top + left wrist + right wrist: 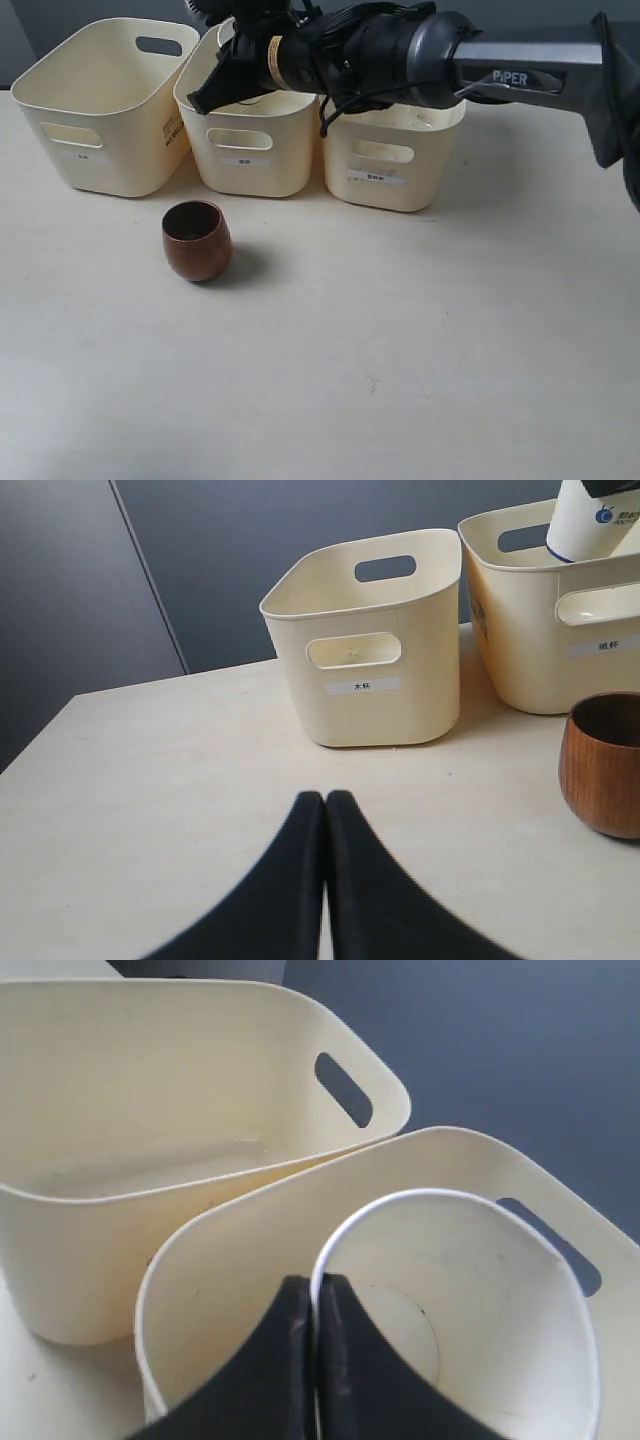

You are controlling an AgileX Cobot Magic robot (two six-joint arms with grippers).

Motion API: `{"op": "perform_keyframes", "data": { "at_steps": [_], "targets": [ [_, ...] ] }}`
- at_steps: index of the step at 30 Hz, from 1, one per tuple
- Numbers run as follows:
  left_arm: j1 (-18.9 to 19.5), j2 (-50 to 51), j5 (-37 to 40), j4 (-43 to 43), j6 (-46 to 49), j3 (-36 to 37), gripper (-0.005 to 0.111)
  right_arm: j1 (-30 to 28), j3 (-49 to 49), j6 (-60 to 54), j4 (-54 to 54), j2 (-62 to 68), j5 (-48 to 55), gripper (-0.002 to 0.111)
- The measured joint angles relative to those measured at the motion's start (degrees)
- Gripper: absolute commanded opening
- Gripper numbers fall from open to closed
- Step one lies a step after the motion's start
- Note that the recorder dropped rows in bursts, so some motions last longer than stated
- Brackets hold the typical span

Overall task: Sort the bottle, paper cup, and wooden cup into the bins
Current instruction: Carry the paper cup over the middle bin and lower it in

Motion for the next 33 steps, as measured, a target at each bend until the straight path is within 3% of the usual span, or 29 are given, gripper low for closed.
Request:
{"op": "perform_keyframes", "data": {
  "at_steps": [7, 27, 29, 33],
  "targets": [
    [0.0, 0.0, 0.0, 0.0, 0.0, 0.0, 0.0, -1.07, -6.63, 1.11, 3.42, 5.39, -1.43, -0.001],
    [0.0, 0.0, 0.0, 0.0, 0.0, 0.0, 0.0, -1.07, -7.38, 1.37, 3.56, 10.54, 4.96, -0.001],
    [0.0, 0.0, 0.0, 0.0, 0.0, 0.0, 0.0, -1.07, -7.38, 1.27, 3.56, 10.54, 5.5, 0.004],
    [0.0, 0.0, 0.0, 0.0, 0.0, 0.0, 0.0, -1.07, -7.38, 1.27, 3.56, 10.54, 5.51, 0.026]
  ]
}}
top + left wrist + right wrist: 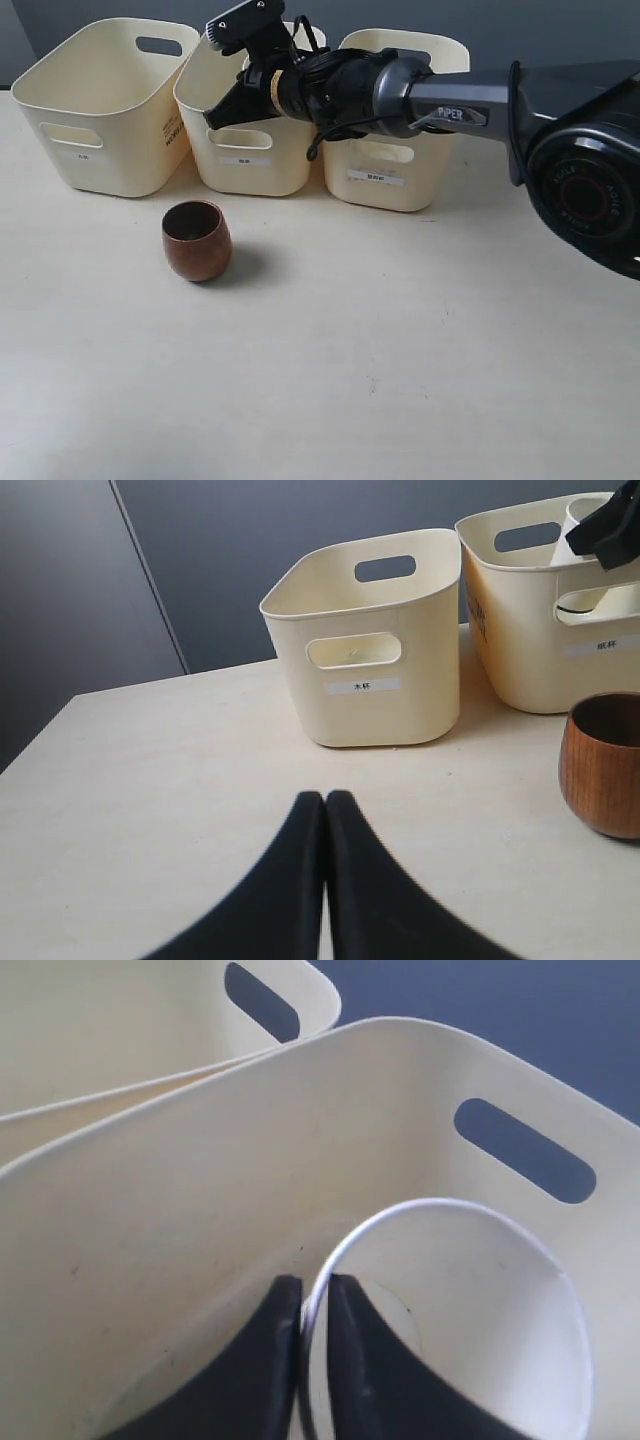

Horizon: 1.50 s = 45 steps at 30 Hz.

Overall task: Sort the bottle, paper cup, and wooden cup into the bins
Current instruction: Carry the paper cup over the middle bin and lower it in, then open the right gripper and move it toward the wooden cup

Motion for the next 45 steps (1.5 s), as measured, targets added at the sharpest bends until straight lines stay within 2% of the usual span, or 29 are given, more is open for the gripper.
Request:
{"op": "perform_keyframes", "data": {
  "at_steps": [3, 25, 30, 41, 45],
  "targets": [
    [0.0, 0.0, 0.0, 0.0, 0.0, 0.0, 0.0, 0.0, -0.14, 0.03, 0.0, 0.0, 0.08, 0.032],
    [0.0, 0.0, 0.0, 0.0, 0.0, 0.0, 0.0, 0.0, 0.22, -0.12, -0.35, -1.59, -2.29, 0.032],
    [0.0, 0.0, 0.0, 0.0, 0.0, 0.0, 0.0, 0.0, 0.22, -0.12, -0.96, -7.13, -13.13, 0.032],
    [0.0, 0.0, 0.0, 0.0, 0.0, 0.0, 0.0, 0.0, 0.22, 5.33, -3.45, -14.6, -51.55, 0.032],
    [0.0, 0.0, 0.0, 0.0, 0.0, 0.0, 0.0, 0.0, 2.43, 6.3, -3.5, -14.7, -57.85, 0.032]
  ]
}}
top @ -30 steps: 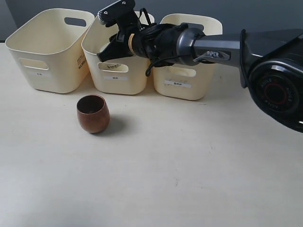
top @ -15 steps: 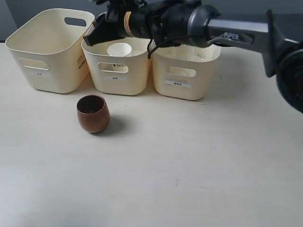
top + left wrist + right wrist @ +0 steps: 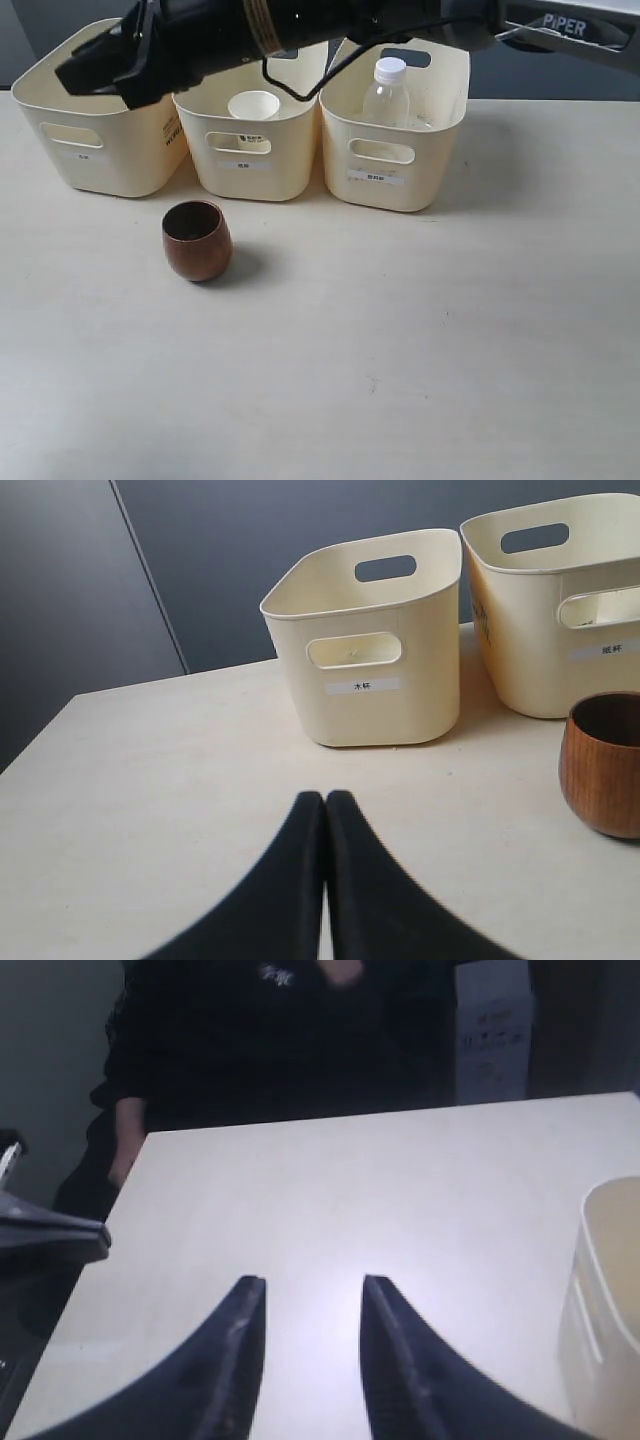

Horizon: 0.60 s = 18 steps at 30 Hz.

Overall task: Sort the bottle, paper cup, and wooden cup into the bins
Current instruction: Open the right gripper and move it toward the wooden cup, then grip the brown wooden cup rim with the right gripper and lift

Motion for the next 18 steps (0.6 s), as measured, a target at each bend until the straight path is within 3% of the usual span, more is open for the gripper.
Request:
{"op": "perform_keyframes", "data": {
  "at_steps": [9, 15, 18],
  "targets": [
    [0.0, 0.0, 0.0, 0.0, 0.0, 0.0, 0.0, -0.08, 11.61, -4.57, -0.81, 0.0, 2.56, 0.033],
    [0.0, 0.0, 0.0, 0.0, 0.0, 0.0, 0.0, -0.08, 17.03, -10.1, -0.81, 0.0, 8.5, 0.054],
    [0.0, 0.0, 0.0, 0.0, 0.0, 0.0, 0.0, -0.08, 18.39, -11.71, -0.9, 0.0, 9.58, 0.053]
  ]
}}
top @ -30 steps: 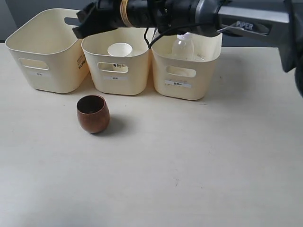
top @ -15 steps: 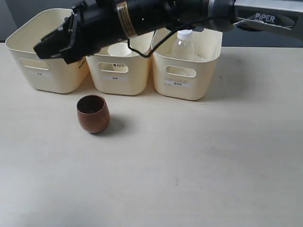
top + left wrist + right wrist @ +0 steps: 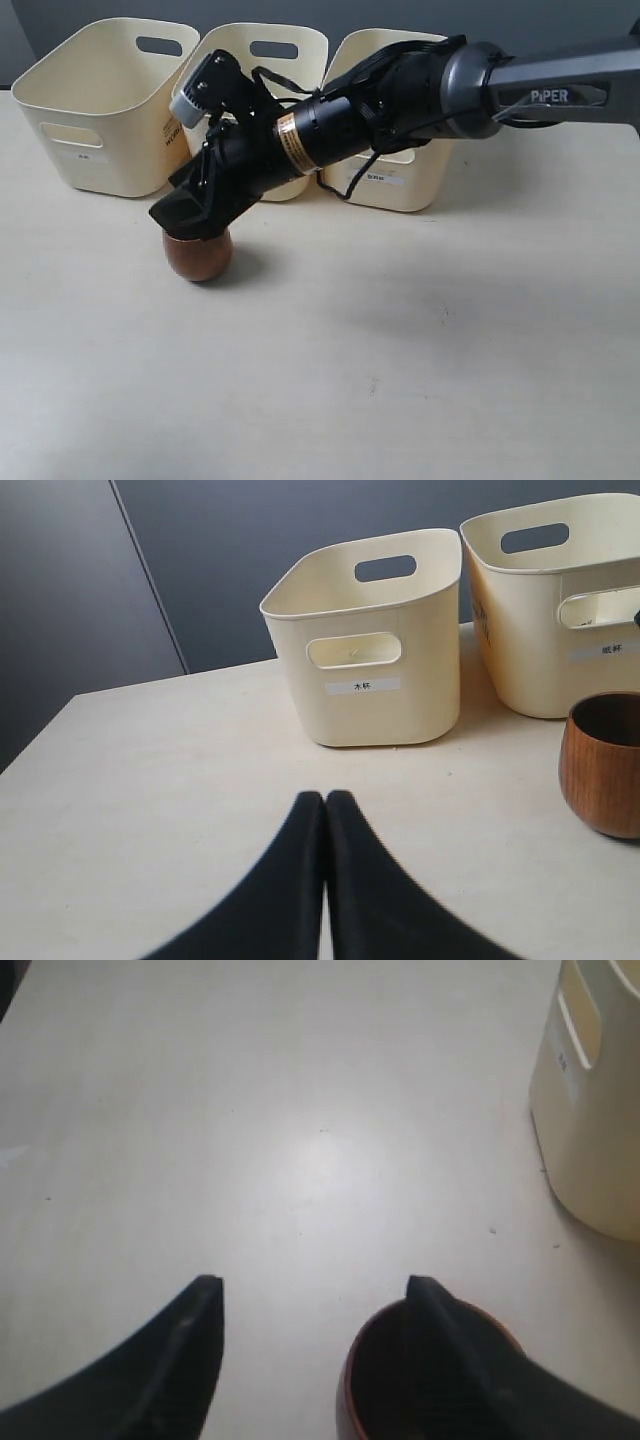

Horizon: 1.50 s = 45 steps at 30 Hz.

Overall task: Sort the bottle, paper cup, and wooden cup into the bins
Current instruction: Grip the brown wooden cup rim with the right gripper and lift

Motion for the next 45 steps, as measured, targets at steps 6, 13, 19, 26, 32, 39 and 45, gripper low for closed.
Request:
{"op": "perform_keyframes", "data": {
  "at_steps": [6, 13, 19, 26, 32, 39, 45],
  "targets": [
    [0.0, 0.0, 0.0, 0.0, 0.0, 0.0, 0.0, 0.55, 0.73, -4.01, 0.0, 0.0, 0.21, 0.053],
    [0.0, 0.0, 0.0, 0.0, 0.0, 0.0, 0.0, 3.7, 1.75, -8.05, 0.1, 0.25, 6.74, 0.053],
    [0.0, 0.0, 0.0, 0.0, 0.0, 0.0, 0.0, 3.83, 1.75, -8.41, 0.1, 1.49, 9.91, 0.053],
    [0.0, 0.0, 0.0, 0.0, 0.0, 0.0, 0.0, 3.83, 1.75, -8.73, 0.1, 3.07, 11.44, 0.053],
    [0.0, 0.0, 0.0, 0.0, 0.0, 0.0, 0.0, 3.83, 1.75, -8.73, 0.1, 4.8, 12.29, 0.053],
    [0.0, 0.0, 0.0, 0.0, 0.0, 0.0, 0.0, 3.83, 1.75, -8.73, 0.1, 5.02, 14.49, 0.053],
    [0.0, 0.0, 0.0, 0.0, 0.0, 0.0, 0.0, 3.83, 1.75, -8.73, 0.13, 6.72, 14.73, 0.015]
  ]
}}
